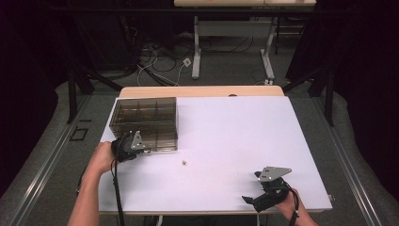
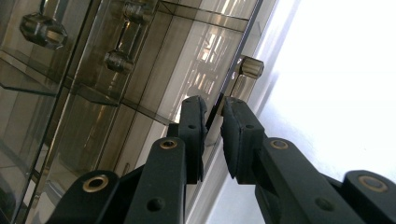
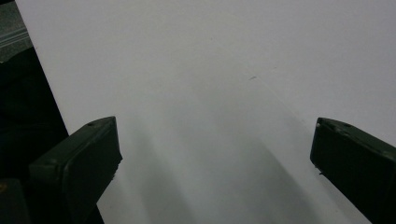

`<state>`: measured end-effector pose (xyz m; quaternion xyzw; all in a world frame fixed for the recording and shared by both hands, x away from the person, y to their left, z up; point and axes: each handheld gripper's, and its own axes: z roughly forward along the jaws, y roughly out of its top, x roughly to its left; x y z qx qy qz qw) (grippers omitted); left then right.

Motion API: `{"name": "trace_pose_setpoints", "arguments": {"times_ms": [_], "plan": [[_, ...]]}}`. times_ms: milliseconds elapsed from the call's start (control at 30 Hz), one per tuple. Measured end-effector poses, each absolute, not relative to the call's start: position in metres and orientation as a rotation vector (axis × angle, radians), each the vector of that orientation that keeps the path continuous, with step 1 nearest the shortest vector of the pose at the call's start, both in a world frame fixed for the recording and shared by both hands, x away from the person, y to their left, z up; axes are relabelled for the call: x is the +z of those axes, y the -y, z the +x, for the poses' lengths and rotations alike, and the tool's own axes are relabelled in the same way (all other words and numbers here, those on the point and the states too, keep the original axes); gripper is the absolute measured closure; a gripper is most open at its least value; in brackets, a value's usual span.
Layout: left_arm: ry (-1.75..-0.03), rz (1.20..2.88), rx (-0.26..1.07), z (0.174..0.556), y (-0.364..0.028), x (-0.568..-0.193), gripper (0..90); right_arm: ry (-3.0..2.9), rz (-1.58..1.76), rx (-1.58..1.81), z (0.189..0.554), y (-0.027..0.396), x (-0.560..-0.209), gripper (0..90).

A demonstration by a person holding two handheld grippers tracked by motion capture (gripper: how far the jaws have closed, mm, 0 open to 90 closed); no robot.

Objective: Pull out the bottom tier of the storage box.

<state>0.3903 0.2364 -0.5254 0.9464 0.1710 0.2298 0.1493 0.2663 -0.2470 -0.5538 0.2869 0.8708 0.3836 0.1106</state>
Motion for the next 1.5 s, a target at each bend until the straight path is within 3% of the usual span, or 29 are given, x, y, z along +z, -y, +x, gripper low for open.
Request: {"name": "trace_pose_setpoints", "arguments": {"times_ms": [1500], "plan": [[-0.53, 2.766, 0.657, 0.3838, -0.231, -0.5209, 78.0, -2.573, 0.832, 1.118, 0.2669, 0.2467, -0.554, 1.0]]}}
